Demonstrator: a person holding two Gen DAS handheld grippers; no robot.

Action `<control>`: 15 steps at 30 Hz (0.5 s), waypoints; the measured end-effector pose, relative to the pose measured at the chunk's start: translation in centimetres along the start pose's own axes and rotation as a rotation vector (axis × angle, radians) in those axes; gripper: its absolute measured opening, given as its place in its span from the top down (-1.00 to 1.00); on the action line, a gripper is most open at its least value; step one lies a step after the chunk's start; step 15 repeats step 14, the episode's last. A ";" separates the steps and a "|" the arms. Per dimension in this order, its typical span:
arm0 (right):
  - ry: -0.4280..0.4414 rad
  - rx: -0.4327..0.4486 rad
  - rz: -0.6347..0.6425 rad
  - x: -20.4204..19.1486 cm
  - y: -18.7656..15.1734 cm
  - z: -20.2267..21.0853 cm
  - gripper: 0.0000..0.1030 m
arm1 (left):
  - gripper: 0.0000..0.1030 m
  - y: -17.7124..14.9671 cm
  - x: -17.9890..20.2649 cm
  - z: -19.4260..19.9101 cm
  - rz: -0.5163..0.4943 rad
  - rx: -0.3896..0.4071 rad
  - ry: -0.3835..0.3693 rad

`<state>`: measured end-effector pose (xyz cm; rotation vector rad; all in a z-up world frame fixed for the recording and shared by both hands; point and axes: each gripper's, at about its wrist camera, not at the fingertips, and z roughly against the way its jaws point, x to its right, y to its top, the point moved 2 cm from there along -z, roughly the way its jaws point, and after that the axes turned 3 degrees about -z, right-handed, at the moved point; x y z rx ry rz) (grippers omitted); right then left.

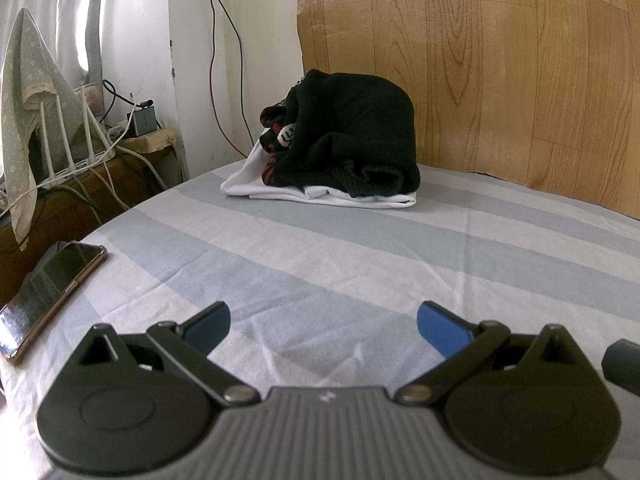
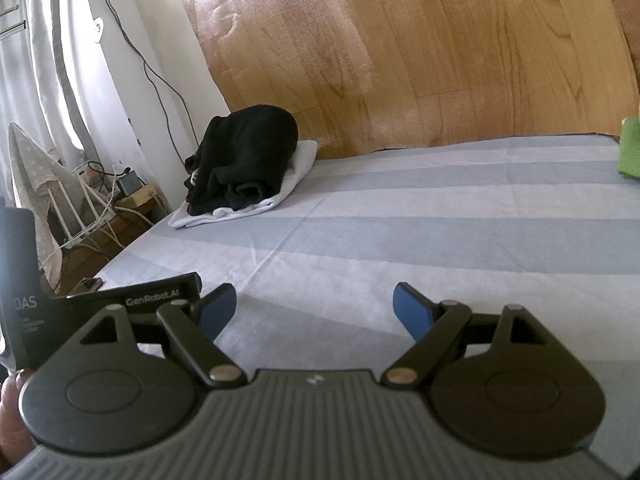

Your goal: Fold small clothes

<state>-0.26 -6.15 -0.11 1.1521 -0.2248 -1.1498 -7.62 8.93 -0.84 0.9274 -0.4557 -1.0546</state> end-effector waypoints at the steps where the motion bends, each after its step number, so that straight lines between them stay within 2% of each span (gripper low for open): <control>1: 0.000 0.000 0.000 0.0 0.0 0.0 -0.70 | -1.00 0.0 0.0 0.0 0.000 0.000 0.000; 15: -0.013 -0.010 0.009 -0.2 0.0 -0.3 -0.70 | -1.00 0.0 0.3 0.1 -0.021 0.002 -0.018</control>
